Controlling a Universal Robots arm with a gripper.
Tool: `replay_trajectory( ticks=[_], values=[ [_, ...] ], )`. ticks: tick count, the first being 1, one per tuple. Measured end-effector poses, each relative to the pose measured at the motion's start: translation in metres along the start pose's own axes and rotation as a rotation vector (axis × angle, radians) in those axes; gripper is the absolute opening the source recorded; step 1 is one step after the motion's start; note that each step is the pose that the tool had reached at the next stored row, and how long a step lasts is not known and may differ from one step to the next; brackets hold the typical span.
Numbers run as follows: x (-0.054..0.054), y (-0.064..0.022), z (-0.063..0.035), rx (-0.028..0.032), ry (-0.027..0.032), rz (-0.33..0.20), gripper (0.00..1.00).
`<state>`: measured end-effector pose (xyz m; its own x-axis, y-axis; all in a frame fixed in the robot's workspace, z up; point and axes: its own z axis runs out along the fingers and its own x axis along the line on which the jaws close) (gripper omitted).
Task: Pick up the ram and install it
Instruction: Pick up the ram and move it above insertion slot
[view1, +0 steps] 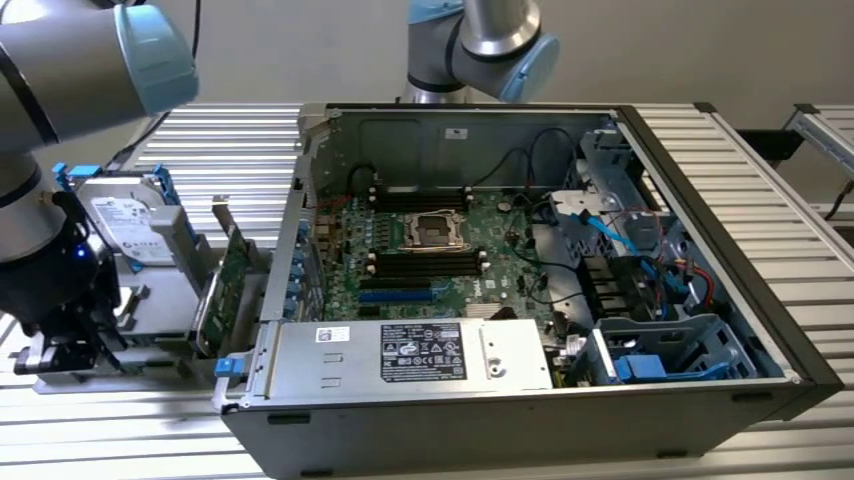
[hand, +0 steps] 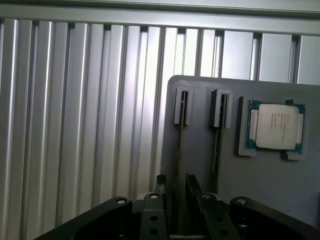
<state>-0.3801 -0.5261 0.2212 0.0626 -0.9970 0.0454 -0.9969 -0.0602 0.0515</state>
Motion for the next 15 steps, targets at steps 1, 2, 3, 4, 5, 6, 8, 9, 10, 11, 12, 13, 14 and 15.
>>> replay_trajectory(
  ticks=[1,2,3,4,5,6,8,9,10,11,12,13,14,15],
  values=[
    [0.0,0.0001,0.0018,0.0001,0.0,0.0,0.3],
    [0.0,0.0002,0.0037,0.0002,0.0,0.0,0.3],
    [0.0,0.0003,0.0056,0.0004,0.0,0.0,0.3],
    [0.0,0.0005,0.0074,0.0004,0.0,0.0,0.3],
    [0.0,0.0006,0.0092,0.0007,0.0,0.0,0.3],
    [-0.001,0.0008,0.011,0.0008,0.0,0.0,0.3],
    [-0.002,0.0012,0.0147,0.0013,0.0,0.0,0.3],
    [-0.002,0.0013,0.0165,0.0016,0.0,0.0,0.3],
    [-0.004,0.0012,0.0182,0.0019,0.0001,0.0,0.3],
    [-0.005,0.0012,0.0199,0.0021,0.0,0.0,0.3],
    [-0.006,0.0011,0.0217,0.0024,0.0001,0.0,0.3],
    [-0.007,0.0016,0.0231,0.0043,0.0003,0.0,0.3],
    [-0.007,0.0022,0.0241,0.0086,0.0007,0.0,0.3],
    [-0.007,0.0023,0.0245,0.0112,0.0007,0.001,0.3]
  ],
)
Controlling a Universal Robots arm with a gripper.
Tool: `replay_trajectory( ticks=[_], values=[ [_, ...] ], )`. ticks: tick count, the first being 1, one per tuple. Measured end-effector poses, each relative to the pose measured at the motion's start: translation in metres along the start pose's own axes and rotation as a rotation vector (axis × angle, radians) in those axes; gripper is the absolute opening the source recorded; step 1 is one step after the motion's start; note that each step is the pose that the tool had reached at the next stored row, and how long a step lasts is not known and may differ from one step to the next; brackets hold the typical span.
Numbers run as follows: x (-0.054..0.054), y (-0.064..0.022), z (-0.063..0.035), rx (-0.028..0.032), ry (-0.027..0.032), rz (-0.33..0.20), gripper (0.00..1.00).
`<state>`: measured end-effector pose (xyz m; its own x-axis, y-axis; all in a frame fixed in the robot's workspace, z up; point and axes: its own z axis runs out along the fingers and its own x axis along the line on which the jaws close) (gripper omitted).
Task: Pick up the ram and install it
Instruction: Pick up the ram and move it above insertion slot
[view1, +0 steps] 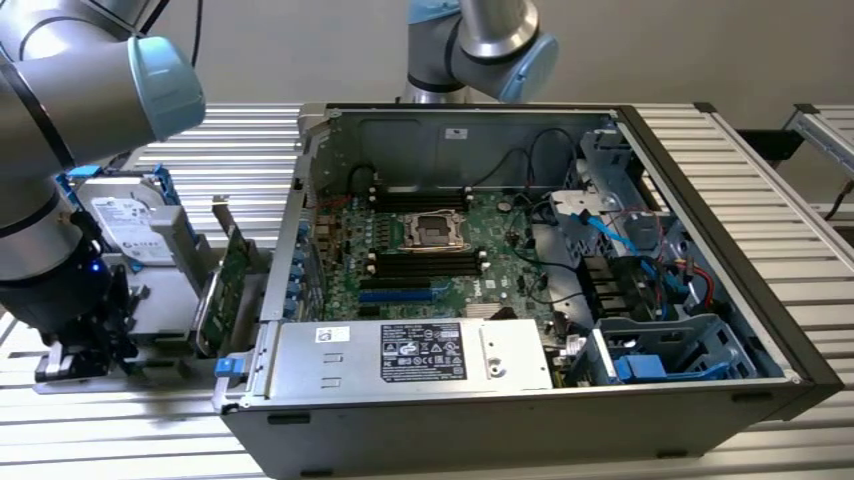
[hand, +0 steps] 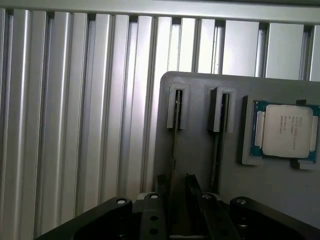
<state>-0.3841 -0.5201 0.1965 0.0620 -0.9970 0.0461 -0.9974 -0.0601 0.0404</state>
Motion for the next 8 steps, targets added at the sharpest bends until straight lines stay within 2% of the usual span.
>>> replay_trajectory(
  ticks=[8],
  values=[
    [-0.0003,0.0016,0.0033,0.0068,0.0007,0.0,0.3]
  ],
)
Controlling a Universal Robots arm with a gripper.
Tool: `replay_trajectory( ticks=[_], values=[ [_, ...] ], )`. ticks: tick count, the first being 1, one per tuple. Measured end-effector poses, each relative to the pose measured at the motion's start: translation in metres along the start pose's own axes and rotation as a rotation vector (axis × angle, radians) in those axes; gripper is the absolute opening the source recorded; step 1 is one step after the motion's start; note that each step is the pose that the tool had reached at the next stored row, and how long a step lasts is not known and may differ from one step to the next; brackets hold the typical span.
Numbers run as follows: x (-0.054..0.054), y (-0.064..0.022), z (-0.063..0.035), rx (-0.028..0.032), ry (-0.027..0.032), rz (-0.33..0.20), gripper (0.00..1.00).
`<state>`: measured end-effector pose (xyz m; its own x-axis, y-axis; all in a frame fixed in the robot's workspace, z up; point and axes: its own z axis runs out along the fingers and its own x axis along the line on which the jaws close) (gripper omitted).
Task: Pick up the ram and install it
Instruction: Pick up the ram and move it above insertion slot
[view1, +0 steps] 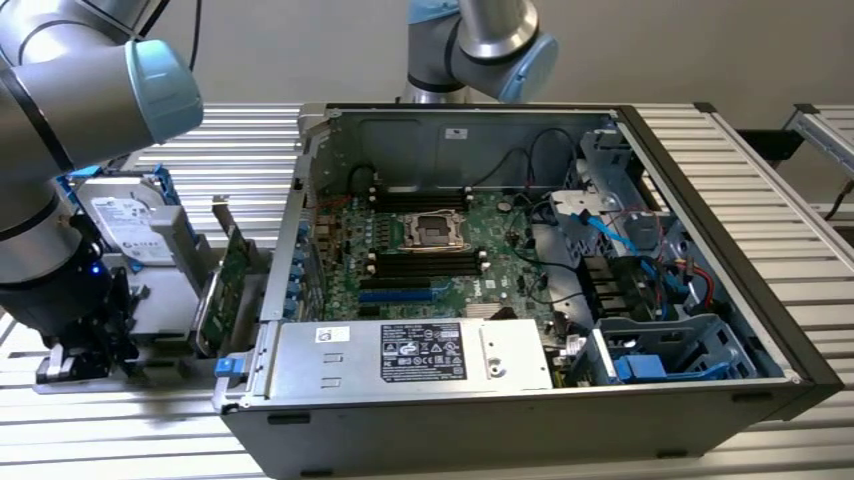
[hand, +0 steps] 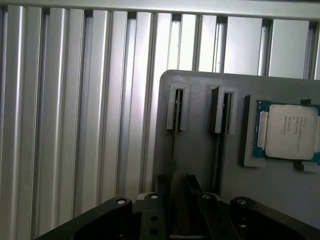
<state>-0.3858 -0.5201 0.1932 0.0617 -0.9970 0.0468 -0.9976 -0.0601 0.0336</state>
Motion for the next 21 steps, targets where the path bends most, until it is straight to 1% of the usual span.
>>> replay_trajectory(
  ticks=[5,6,7,8,9,10,21],
  values=[
    [0.0,0.0,0.0,0.0002,0.0,0.0,0.3],
    [0.0,0.0,0.0,0.0001,0.0001,0.0,0.28],
    [0.0,0.0,0.0,0.0002,0.0002,0.0,0.21],
    [0.0,0.0,0.0,0.0002,0.0,0.0,0.21],
    [0.0,0.0,0.0,0.0002,0.0,0.0,0.15],
    [0.0,0.0,0.0,0.0002,0.0,0.0,0.14],
    [0.0,0.0,0.0,0.0001,0.0,0.0,0.14]
  ],
)
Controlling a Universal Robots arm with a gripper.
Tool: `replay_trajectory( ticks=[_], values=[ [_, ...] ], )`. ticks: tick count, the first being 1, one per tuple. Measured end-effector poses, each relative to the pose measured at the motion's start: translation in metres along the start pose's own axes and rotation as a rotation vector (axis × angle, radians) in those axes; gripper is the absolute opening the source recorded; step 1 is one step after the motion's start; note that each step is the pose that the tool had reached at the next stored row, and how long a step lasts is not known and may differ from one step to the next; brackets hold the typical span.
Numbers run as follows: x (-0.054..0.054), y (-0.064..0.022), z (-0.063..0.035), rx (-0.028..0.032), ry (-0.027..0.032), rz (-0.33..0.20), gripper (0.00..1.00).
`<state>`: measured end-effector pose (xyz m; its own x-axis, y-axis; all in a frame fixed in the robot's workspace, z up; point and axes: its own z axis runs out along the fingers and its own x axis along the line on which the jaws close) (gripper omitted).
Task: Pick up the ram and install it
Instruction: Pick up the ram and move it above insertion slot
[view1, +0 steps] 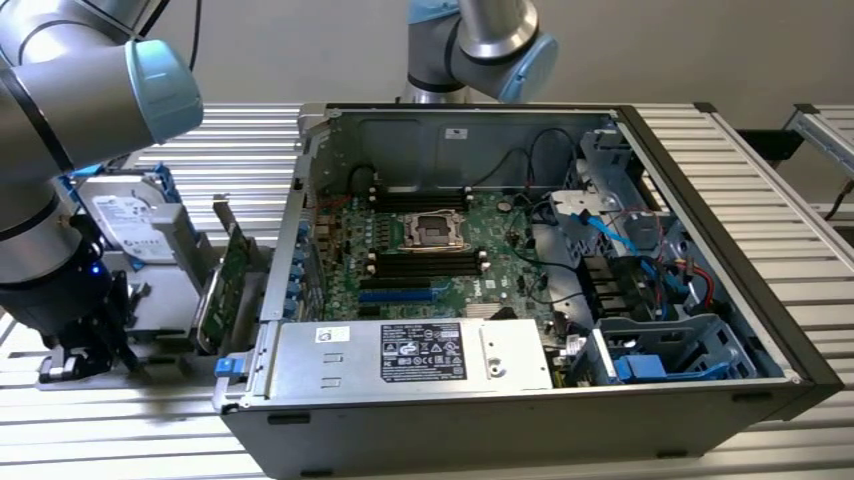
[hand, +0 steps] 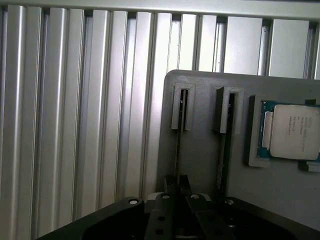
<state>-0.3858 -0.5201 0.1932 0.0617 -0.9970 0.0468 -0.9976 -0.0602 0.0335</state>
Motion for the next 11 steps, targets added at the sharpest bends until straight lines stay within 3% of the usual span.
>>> replay_trajectory(
  ticks=[4,11],
  values=[
    [0.0,0.0002,-0.0052,-0.0001,0.0,0.0,0.14],
    [0.001,0.0009,-0.0278,-0.0001,0.0,0.0,0.14]
  ],
)
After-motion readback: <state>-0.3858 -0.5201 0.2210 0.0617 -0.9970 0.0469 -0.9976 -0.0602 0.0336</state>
